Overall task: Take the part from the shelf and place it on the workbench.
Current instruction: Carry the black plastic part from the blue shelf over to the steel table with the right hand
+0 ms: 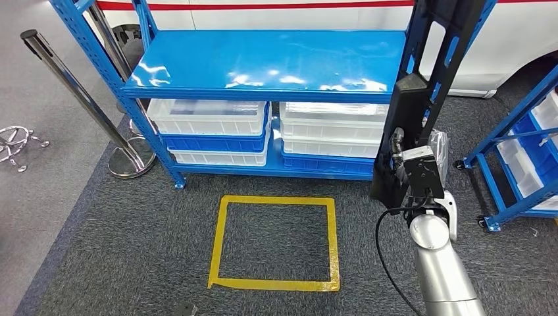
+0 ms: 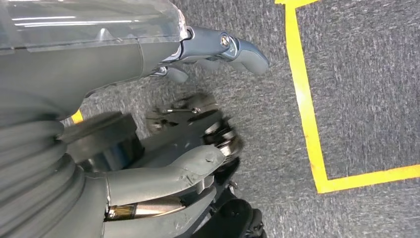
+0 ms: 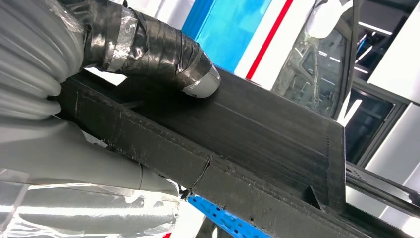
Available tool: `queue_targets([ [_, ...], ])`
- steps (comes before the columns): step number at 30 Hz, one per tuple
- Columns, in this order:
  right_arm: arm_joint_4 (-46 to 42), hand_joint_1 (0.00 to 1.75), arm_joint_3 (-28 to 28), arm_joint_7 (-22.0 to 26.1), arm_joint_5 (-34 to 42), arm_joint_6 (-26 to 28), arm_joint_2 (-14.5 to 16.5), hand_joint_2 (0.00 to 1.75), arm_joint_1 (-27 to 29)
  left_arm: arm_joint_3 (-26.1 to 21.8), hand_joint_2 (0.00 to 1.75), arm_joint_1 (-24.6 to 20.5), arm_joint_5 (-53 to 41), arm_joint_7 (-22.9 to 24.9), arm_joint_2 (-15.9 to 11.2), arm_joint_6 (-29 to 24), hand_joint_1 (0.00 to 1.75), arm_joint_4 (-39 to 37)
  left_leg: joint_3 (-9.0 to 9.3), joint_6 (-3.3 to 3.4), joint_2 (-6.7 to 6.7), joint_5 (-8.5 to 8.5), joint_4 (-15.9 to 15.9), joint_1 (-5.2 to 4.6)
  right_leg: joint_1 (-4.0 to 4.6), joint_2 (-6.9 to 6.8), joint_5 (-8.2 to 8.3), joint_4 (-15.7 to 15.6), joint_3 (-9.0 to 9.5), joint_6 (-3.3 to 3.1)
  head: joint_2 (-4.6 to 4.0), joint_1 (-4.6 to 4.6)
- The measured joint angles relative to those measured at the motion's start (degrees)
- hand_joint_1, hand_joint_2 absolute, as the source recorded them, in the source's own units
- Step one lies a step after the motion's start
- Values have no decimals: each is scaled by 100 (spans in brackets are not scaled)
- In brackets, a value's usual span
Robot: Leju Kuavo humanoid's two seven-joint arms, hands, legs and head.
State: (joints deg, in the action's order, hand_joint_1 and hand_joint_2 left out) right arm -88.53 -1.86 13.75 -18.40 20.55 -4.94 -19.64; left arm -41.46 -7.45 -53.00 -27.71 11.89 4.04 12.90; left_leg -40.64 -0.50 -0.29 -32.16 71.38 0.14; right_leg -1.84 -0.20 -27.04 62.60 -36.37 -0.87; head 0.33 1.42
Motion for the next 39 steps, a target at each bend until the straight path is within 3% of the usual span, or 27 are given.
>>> queue_targets([
  [1, 1, 175, 0, 0, -1, 0, 0, 175, 0, 0, 175, 3, 0, 0, 0, 1, 0, 0, -47, -9, 0, -47, 150, 9, 2, -2, 9, 1, -10, 3, 0, 0],
  [4, 0, 175, 0, 0, -2, 0, 0, 175, -22, 2, 175, -13, -2, -2, 0, 2, 0, 0, 530, 61, -6, 277, -692, -10, -2, -2, 94, -24, -52, 95, 0, -1],
  [5, 1, 175, 0, 0, -2, 0, 0, 175, -31, 2, 175, -21, -2, -3, 0, 2, 0, 0, 760, 106, -9, 437, -1116, -34, -11, -1, 126, -44, -59, 142, 0, 0],
  [8, 11, 175, 0, 0, 2, -3, 4, 175, -29, 3, 175, -6, -11, -5, 0, 1, 0, 0, 772, 204, -4, 558, -1251, -59, -27, -3, 167, -91, -71, 258, 0, -1],
  [10, 19, 175, 0, 1, 14, -7, 6, 175, -30, 5, 175, -4, -27, -6, 2, 1, 0, 0, 790, 282, 13, 678, -1384, -51, -8, 1, -53, 150, -177, 270, 0, -4],
  [12, 32, 175, 0, 2, 32, -9, 7, 175, -30, 9, 175, -8, -38, -5, 3, 2, 0, 0, 742, 328, 23, 735, -1401, -67, 26, 10, -458, 743, -406, 241, 0, -8],
  [13, 44, 175, 0, 2, 40, -9, 7, 175, -28, 9, 175, -9, -38, -1, 2, 2, 0, 0, 705, 338, 24, 747, -1383, -77, 41, 14, -601, 1033, -504, 235, 0, -8],
  [14, 58, 175, 0, 2, 46, -9, 7, 175, -25, 9, 175, -6, -38, 3, 2, 2, 0, 0, 669, 344, 24, 752, -1356, -85, 49, 15, -642, 1181, -530, 233, 0, -9],
  [15, 70, 175, 0, 2, 51, -9, 7, 175, -24, 9, 175, -2, -37, 8, 2, 2, 0, -1, 632, 347, 23, 754, -1321, -90, 52, 14, -582, 1143, -466, 233, 0, -9],
  [17, 79, 175, 0, 2, 58, -9, 7, 175, -31, 9, 175, 2, -35, 14, 4, 2, 0, -1, 553, 332, 19, 743, -1220, -92, 49, 8, -310, 598, -126, 225, 0, -9],
  [19, 76, 175, 0, 2, 71, -22, 8, 175, -44, 9, 175, -3, -31, 20, 7, 2, 0, 0, 450, 295, 13, 730, -1094, -114, 63, 4, -159, 104, 122, 193, 0, -8],
  [23, 76, 175, 0, -3, 102, -56, 16, 175, -37, 9, 175, 6, -4, 37, 3, 2, 0, 0, 339, 194, 2, 746, -1006, -120, 77, 7, -71, 0, 88, 59, 0, -7],
  [25, 76, 175, 0, -3, 105, -80, 25, 175, -48, 9, 175, 8, 7, 40, 0, 1, 0, -1, 248, 117, -3, 505, -773, -98, 56, -9, 6, -33, 49, -18, 0, -6],
  [28, 76, 175, 0, -2, 108, -94, 34, 175, -55, 9, 175, 6, 14, 45, 0, 2, 0, -2, -5, 15, -1, -130, 120, -17, 64, -25, 115, -39, -68, -54, 0, -5],
  [30, 78, 175, 0, -2, 109, -93, 37, 175, -56, 9, 175, 7, 21, 50, 0, 2, 0, -1, 59, -1, -1, -230, 312, 12, 70, -27, 201, -38, -172, -44, 0, -5],
  [31, 77, 175, 0, -2, 109, -93, 37, 175, -58, 9, 175, 4, 22, 53, 0, 2, 0, -1, 249, 11, -1, -143, 103, 17, 72, -25, 248, -39, -223, -35, 0, -4],
  [34, 67, 175, 0, -3, 109, -92, 40, 175, -82, 9, 175, -30, 25, 55, -1, 2, 0, 0, 994, 91, -5, 149, -1005, -13, 56, -22, 391, -76, -302, 21, 0, -6],
  [35, 63, 175, 0, -3, 109, -92, 41, 175, -97, 9, 175, -44, 25, 56, -2, 2, 0, 0, 1095, 121, -8, 197, -1203, -45, 38, -26, 439, -105, -300, 59, 0, -5],
  [38, 64, 175, 0, -3, 109, -92, 44, 175, -118, 9, 175, -51, 26, 61, -3, 2, 0, 0, 1066, 222, -9, 388, -1345, -116, -17, -34, 584, -209, -291, 189, 0, -4],
  [39, 68, 175, 0, -3, 109, -92, 45, 175, -111, 9, 175, -46, 26, 61, -4, 2, 0, 0, 1050, 259, 0, 481, -1405, -114, -23, -28, 541, -207, -307, 212, 0, -5],
])
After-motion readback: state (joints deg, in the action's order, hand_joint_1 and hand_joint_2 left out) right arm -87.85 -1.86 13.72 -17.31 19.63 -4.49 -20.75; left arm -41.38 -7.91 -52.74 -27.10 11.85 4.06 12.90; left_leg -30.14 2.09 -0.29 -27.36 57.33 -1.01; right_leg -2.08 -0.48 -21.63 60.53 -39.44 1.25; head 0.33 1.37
